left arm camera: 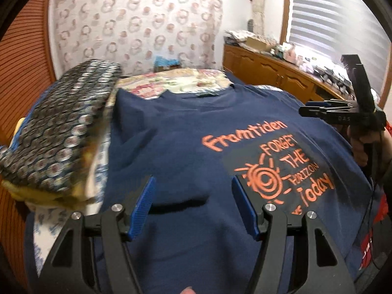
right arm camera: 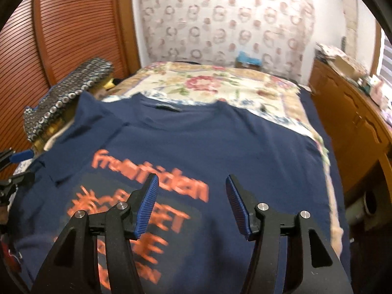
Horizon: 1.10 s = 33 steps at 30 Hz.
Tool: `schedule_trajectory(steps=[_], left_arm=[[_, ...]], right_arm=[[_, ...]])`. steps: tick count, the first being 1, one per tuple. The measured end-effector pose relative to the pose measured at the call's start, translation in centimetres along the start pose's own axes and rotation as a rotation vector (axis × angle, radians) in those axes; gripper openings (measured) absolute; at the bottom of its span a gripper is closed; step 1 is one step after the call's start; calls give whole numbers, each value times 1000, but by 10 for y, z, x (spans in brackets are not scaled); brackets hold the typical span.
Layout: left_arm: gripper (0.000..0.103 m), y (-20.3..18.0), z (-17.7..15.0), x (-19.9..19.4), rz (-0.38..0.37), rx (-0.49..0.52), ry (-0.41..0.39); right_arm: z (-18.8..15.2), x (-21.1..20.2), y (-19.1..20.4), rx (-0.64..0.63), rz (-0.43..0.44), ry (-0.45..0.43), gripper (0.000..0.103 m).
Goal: Fold small clothes
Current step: 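Move the right gripper to the opposite shirt side edge and grasp it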
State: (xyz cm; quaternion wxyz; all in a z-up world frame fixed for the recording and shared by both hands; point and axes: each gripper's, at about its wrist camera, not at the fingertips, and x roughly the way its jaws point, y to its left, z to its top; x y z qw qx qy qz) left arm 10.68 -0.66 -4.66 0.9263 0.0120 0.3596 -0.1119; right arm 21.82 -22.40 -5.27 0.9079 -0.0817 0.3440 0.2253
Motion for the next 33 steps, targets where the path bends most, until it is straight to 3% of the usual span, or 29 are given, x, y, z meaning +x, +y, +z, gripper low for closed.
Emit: schedule_trajectory(steps=[10,19,33], left_arm=[[64,-44,16,44,-42,78,78],[64,-60,25,72,-42,114,134],[68,-64,26,81,-68,128,157]], right_arm=[[-45,-26,-78,76,-80,33,58],[-69,-40,-144,199,-122,42,58],[-87,-28,-184,331,-54,89,58]])
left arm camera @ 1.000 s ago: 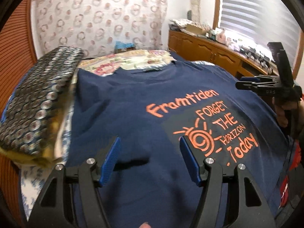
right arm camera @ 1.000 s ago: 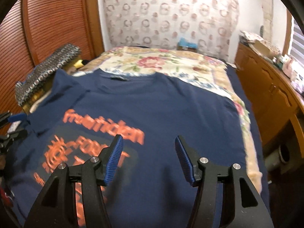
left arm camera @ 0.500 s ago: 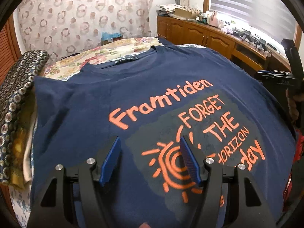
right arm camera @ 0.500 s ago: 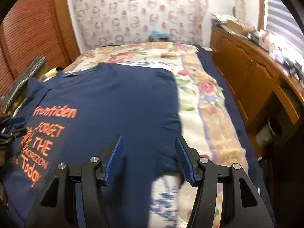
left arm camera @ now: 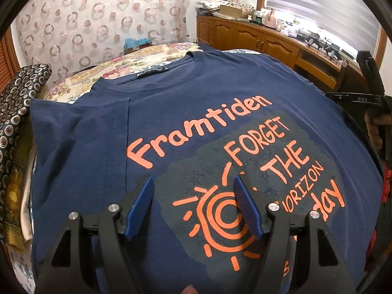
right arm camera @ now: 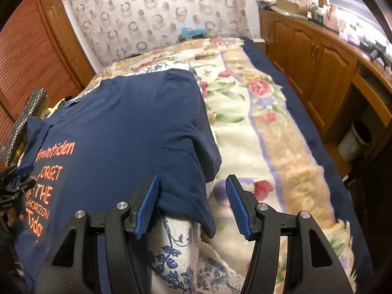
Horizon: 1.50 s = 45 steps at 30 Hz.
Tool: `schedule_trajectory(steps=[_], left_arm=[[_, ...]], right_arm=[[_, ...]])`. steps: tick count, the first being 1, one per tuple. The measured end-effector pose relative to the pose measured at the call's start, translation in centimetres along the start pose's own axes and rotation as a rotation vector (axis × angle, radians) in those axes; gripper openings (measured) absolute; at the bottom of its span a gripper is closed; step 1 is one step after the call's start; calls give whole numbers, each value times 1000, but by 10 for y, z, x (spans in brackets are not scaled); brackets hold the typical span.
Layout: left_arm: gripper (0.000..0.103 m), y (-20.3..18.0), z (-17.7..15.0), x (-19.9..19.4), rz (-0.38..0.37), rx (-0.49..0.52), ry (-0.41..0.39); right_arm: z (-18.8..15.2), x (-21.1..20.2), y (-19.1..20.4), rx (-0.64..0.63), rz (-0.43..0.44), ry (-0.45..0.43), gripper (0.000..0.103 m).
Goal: Fold small clothes
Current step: 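Move the right gripper to the opposite shirt side edge and grasp it, then fold the grasped side and sleeve over the print with the right gripper, release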
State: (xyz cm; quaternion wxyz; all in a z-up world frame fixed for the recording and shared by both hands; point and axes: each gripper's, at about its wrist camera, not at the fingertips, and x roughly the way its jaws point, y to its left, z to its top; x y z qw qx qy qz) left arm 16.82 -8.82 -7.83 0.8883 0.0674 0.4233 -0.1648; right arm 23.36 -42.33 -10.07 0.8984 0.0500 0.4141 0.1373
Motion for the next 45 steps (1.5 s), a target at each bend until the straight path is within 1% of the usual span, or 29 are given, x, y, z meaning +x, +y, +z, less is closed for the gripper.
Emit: schedule_trajectory(steps=[2,5,7,8,9,10,14,16,19,27,30,32,36,38,40,43,44,45], left_arm=[[68,0,0,0,0,0,0],[68,0,0,0,0,0,0],[68,-1,0,0,1,0,0],[68,0,0,0,1,-1,0],[69,0,0,0,2,0,0],[69,0,0,0,4,-1,0],[70,-1,0,0,5,-3,0],[70,-2,-1,0,8,-3,-1],[70,-1,-2,-1,9,-4,-1],[70,-2,-3,-1,9,-5,-1],[71,-2,-3,-1,10,-5,-1],[71,-2,-2,-1,10,-6,-1],[72,-2,-2,-1,11,-6,-1],[72,-2,-2,-1,10,-7,-1],[72,-1,-2,-1,10,-10,0],[73,-1,-2,0,13,-18,1],[73,-1,-2,0,15,-20,1],[73,0,-2,0,17,-21,2]], right_arm=[[0,1,-5,23,25,1,56],[0,1,-9,48,74,8,48],[1,1,-8,55,109,12,34],[1,1,-7,53,117,12,30],[1,0,-6,46,116,12,25],[1,0,-3,37,118,11,23],[1,-2,5,-4,78,5,20],[1,-4,7,-26,51,-2,12],[2,-7,9,-53,13,-16,3],[8,-24,28,-124,-35,-98,1],[13,-32,39,-153,-41,-139,0],[17,-38,49,-178,-32,-169,0],[23,-51,75,-235,18,-225,0],[25,-54,92,-271,49,-234,0],[25,-54,106,-298,54,-235,0],[27,-46,102,-267,56,-221,0],[26,-42,97,-254,30,-214,1],[26,-38,91,-237,-4,-203,9]])
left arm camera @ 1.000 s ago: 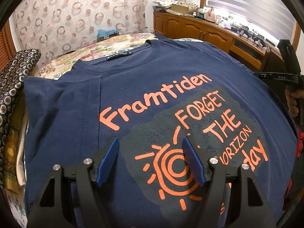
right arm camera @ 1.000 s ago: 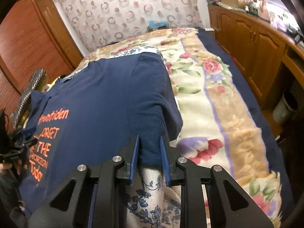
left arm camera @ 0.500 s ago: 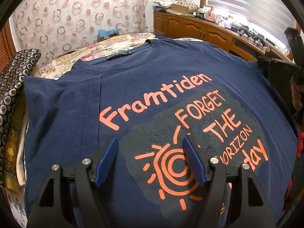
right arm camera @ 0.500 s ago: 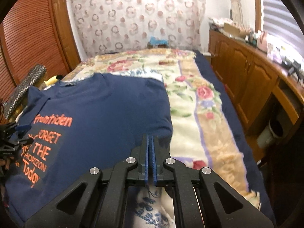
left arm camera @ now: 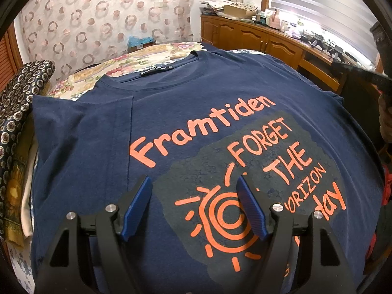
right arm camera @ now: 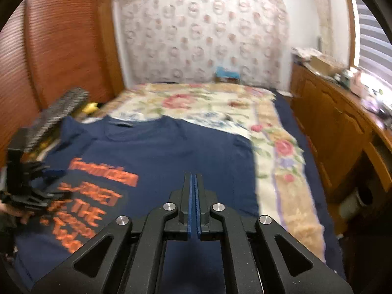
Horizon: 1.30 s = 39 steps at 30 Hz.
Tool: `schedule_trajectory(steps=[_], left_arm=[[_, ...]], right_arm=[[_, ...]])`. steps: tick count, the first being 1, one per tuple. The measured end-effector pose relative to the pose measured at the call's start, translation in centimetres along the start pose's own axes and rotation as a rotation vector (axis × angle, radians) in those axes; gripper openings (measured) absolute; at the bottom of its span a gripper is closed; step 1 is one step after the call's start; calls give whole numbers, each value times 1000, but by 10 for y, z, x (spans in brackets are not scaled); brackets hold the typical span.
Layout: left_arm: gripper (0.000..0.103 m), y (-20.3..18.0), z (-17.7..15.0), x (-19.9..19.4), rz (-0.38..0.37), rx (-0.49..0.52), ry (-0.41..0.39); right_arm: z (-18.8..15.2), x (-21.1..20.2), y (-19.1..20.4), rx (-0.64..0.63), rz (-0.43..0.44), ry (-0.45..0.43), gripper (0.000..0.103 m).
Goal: Fold small clothes
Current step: 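Fold the grasped side and sleeve over the print with the right gripper, release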
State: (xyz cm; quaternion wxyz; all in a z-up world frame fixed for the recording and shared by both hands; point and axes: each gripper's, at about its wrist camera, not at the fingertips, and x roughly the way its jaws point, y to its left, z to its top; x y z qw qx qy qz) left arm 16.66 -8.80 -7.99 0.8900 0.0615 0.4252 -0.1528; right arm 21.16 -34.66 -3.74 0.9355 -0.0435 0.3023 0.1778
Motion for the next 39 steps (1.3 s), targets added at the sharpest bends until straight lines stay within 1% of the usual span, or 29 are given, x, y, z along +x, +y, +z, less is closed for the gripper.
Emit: schedule_trajectory(steps=[1,3,5,6,7,8,10,12,13,14,15,16,17,18,19,22,26,30,32,34,36,37,39], left_arm=[[73,0,0,0,2,-3,2],[73,1,1,0,9,-8,9],[72,2,2,-1,13,-20,27],[72,2,2,-2,14,-30,35],[72,2,2,-4,5,-36,35],[72,1,2,-6,-8,-36,25],[72,-5,3,-19,-45,-30,-25],[72,-11,4,-31,-70,-25,-68],[72,-14,5,-39,-82,-25,-92],[72,-16,6,-45,-90,-25,-108],[72,-19,6,-51,-101,-25,-124],[72,-21,6,-57,-113,-24,-139],[72,-21,6,-61,-119,-23,-149],[72,-23,5,-66,-120,-16,-160],[72,-25,4,-68,-120,-11,-164],[72,-29,2,-70,-109,5,-172],[72,-32,0,-66,-100,7,-165],[72,-31,-3,-64,-103,-15,-163],[72,-29,-4,-66,-105,-26,-170],[72,-29,-5,-69,-103,-28,-177],[72,-30,-5,-71,-101,-29,-185],[72,-31,-6,-72,-101,-29,-189],[72,-31,-8,-73,-102,-29,-193]], right_arm=[[-4,3,-8,17,-17,16,20],[-12,9,-24,60,-32,50,30],[-22,14,-39,88,-57,82,32],[-25,15,-43,96,-71,93,35],[-31,17,-50,116,-82,112,36],[-34,19,-54,133,-78,127,36],[-42,26,-64,173,-63,174,36],[-49,30,-70,199,-63,198,36],[-51,32,-72,216,-48,204,36],[-52,32,-74,226,-35,205,35],[-53,31,-75,237,-17,206,27],[-53,30,-74,239,3,202,15],[-51,29,-72,231,10,200,14],[-50,28,-69,206,-10,197,9],[-48,26,-64,165,-41,192,6],[-42,17,-57,127,-88,140,4],[-27,1,-40,72,-118,50,4],[-7,-11,-11,-22,-80,-30,4],[-2,-14,7,-65,-48,-52,4],[0,-15,24,-101,-4,-57,4],[-3,-12,36,-116,33,-43,4],[-8,-6,42,-120,61,-17,4],[-17,3,48,-129,74,24,4]])
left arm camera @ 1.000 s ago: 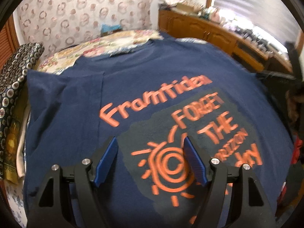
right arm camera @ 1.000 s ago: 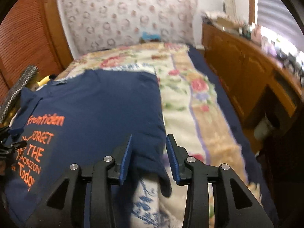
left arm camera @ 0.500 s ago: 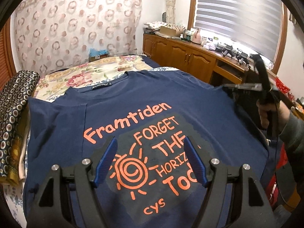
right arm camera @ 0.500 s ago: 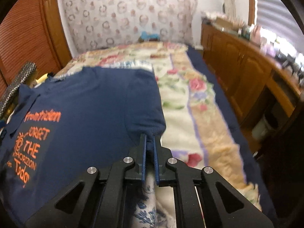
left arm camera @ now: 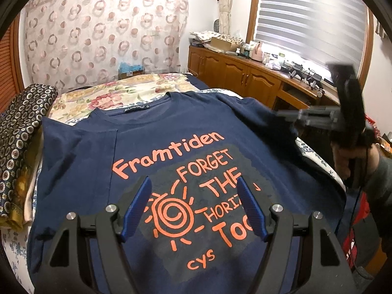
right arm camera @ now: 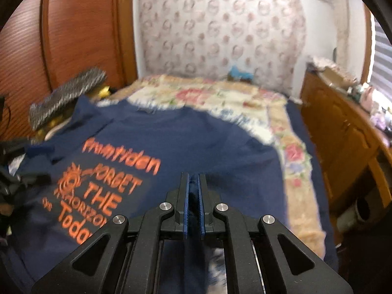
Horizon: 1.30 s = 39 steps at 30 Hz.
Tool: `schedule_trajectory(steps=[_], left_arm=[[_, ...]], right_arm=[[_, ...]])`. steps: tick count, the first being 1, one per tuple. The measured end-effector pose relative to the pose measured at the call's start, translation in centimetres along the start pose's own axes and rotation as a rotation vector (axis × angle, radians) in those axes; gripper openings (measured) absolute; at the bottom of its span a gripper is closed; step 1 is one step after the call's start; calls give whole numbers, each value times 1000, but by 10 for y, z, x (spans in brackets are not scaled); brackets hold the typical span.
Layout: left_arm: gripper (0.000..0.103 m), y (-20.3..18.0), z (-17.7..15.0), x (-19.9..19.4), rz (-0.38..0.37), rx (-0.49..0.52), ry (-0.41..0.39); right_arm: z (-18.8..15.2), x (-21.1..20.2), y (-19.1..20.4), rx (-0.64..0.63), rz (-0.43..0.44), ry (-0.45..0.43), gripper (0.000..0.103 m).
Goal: Fold small clothes
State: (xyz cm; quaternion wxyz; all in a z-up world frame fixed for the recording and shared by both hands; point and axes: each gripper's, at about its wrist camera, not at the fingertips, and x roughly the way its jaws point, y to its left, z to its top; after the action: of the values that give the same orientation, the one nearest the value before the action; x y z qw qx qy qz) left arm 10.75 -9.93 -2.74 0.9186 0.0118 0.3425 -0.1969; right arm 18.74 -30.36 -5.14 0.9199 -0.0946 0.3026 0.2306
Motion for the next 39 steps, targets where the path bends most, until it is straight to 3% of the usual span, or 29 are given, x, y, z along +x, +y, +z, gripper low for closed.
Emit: schedule_trajectory(steps=[2,5,10,13,18,26,29,31,32,34,36,39], left_arm=[[72,0,-2,0,-3,-2,0],[72,-1,-4,0,-10,-5,4],[72,-7,-4,0,-24,-2,-3],[72,-12,-4,0,-32,5,-11],[72,-16,-6,2,-36,12,-5],[72,-16,-8,4,-38,10,4],[72,-16,-10,4,-39,6,6],[72,-16,-11,3,-41,4,5],[72,-16,-10,4,-39,5,5],[72,-16,-10,4,-38,5,3],[72,-14,-11,4,-39,2,3],[72,-11,-12,5,-38,-8,0]], right_arm=[[-10,10,1,7,14,46,4],[-20,8,-5,38,-3,69,17],[-28,-24,-29,109,-37,20,41],[-30,-35,-51,155,-94,7,47],[-38,-23,-94,262,-147,41,49],[-54,21,-129,456,-66,162,49],[-55,23,-132,489,-22,164,46],[-54,23,-133,494,25,160,25],[-53,22,-132,488,33,158,23],[-48,18,-126,438,-24,149,5],[-42,10,-123,402,-79,122,3],[-31,3,-118,371,-83,88,3]])
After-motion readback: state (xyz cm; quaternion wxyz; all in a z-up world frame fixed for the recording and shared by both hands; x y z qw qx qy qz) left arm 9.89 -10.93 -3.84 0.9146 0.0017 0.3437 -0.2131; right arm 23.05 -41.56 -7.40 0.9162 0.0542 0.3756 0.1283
